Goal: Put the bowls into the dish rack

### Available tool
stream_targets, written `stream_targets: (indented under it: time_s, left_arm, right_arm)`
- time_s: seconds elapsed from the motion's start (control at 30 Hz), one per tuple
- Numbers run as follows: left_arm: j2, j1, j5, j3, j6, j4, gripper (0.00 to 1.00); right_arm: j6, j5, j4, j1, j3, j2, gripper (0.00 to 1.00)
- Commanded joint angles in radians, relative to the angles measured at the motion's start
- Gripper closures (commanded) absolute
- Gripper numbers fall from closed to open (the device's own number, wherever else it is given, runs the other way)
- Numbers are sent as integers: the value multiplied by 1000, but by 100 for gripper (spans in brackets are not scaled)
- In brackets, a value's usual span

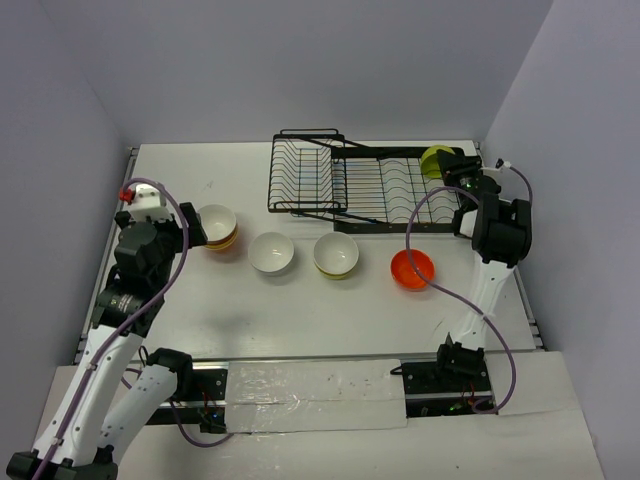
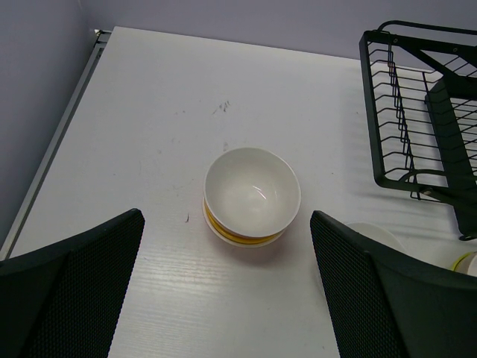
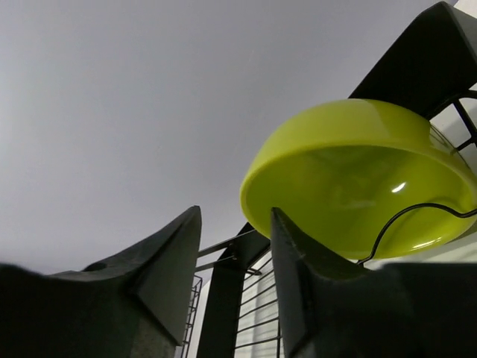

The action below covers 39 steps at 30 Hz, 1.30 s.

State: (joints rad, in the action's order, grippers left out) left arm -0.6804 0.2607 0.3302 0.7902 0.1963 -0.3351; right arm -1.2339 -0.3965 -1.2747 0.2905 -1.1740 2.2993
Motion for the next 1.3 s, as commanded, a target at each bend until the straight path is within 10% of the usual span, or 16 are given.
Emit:
stream_targets:
  time_s: [0.0, 0.7, 1.27]
  left_arm:
    - [13, 3, -3, 34, -14, 2, 1]
    - [56, 3, 35, 18, 12, 5, 1]
    - [162, 3, 279, -187, 75, 191, 1]
  right_arm:
    - [65, 16, 11, -5, 4, -87, 48]
    - [473, 35, 626, -17, 102, -486, 26]
    - [876, 536, 1782, -464, 106, -1032, 27]
